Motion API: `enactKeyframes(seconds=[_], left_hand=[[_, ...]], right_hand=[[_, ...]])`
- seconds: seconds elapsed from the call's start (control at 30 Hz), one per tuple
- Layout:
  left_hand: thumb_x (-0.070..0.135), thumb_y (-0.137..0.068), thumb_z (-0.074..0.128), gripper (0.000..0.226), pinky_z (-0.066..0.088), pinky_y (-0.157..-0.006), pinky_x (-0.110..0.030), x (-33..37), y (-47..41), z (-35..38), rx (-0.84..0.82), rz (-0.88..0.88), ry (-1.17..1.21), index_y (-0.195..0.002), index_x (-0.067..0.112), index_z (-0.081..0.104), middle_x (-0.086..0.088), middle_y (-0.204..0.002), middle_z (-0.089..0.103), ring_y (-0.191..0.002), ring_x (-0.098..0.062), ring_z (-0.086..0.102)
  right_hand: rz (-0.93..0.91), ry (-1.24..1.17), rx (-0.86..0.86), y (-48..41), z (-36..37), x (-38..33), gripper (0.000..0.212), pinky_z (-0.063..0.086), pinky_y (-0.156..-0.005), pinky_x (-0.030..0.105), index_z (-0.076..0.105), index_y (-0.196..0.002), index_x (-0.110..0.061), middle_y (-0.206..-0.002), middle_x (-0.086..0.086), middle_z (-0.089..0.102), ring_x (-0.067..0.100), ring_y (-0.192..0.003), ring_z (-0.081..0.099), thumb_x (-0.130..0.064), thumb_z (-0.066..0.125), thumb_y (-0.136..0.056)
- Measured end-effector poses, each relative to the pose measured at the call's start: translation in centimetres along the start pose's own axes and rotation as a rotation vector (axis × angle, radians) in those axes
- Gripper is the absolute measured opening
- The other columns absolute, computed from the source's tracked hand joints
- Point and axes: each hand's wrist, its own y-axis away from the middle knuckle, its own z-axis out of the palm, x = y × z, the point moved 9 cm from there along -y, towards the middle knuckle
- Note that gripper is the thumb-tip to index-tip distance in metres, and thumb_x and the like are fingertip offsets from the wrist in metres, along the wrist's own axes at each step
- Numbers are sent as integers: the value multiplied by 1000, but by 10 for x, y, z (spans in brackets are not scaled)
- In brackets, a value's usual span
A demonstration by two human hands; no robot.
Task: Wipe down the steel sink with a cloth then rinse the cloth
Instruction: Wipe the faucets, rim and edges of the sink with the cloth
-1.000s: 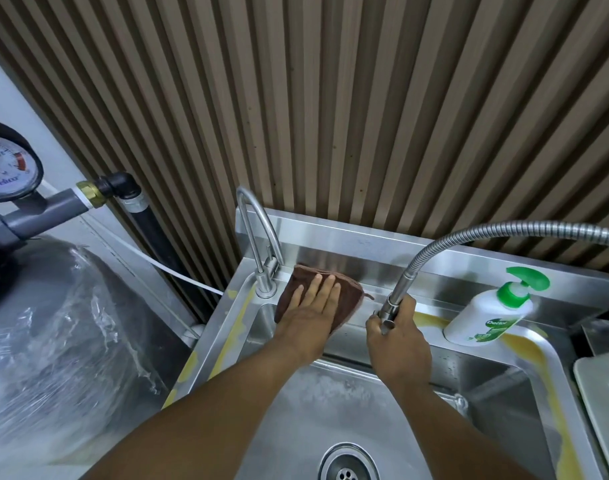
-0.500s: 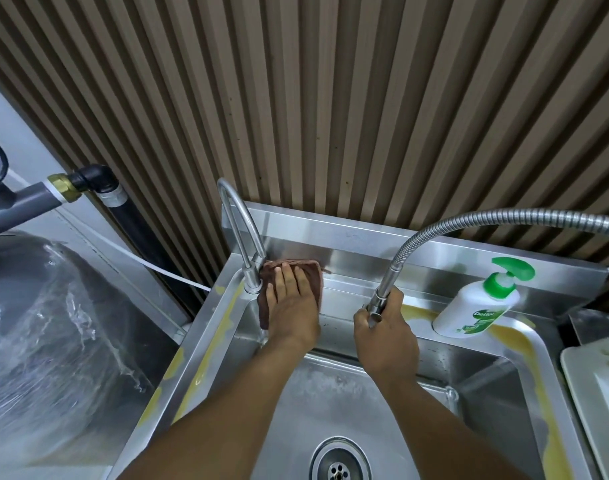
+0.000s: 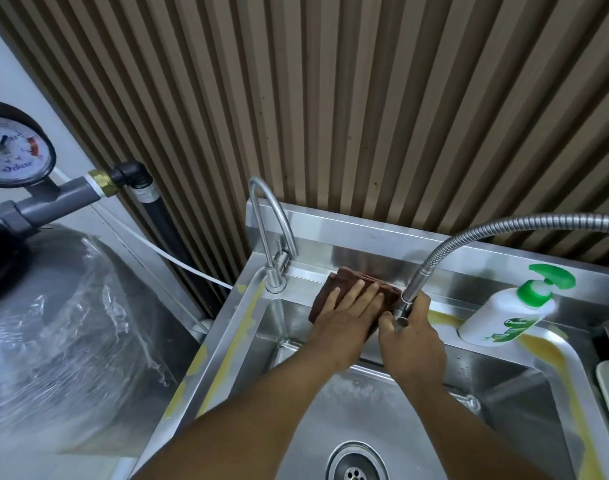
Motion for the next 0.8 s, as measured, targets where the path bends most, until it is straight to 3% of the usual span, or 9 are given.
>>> enactKeyframes(seconds=[0.1, 0.27, 0.47, 0.6, 0.7, 0.8], left_hand=[[-1, -86, 59, 98, -7, -123, -42, -21, 10, -6, 14, -37, -77, -161, 19, -2, 6, -168, -15, -154, -17, -15], [4, -94, 47, 87, -1, -125, -45, -70, 24, -15, 19, -292, -169, -156, 2, -13, -19, -166, -14, -153, -34, -13], [3, -91, 53, 91, -2, -124, -50, -59, 14, -15, 28, -459, -41, -153, -6, -12, -28, -163, -11, -152, -41, -12], [7, -94, 52, 87, -5, -124, -50, -19, 4, -7, 55, -324, -11, -157, 1, -9, -22, -165, -14, -152, -37, -15], [23, -103, 41, 68, -8, -123, -46, 10, -3, 1, 75, -132, 57, -160, 12, 6, -6, -169, -6, -154, -24, -13], [10, -93, 55, 76, -2, -125, -43, 10, 2, 2, 93, 25, 91, -160, 19, 19, 5, -169, 6, -155, -16, -4]], right_hand=[[3, 8, -8, 0, 1, 1, 31, 39, -68, 34, 29, -109, -33, -81, 0, 65, 30, -68, 53, -30, 56, -95], [-24, 21, 4, 0, 2, 1, 28, 47, -68, 34, 30, -111, -34, -85, -2, 69, 27, -68, 62, -34, 55, -98], [-21, 29, 43, 0, 2, 1, 29, 51, -69, 36, 31, -114, -33, -85, -2, 69, 29, -69, 63, -34, 55, -98], [5, 21, 34, -1, 2, 2, 27, 41, -67, 35, 31, -108, -33, -81, 1, 68, 33, -68, 56, -31, 55, -95], [16, 12, 21, -1, 1, 2, 31, 39, -66, 36, 25, -99, -34, -76, 3, 65, 34, -67, 54, -30, 55, -92], [2, 3, 15, 1, -1, -1, 32, 39, -66, 36, 24, -98, -34, -76, 4, 65, 33, -67, 53, -29, 54, -92]])
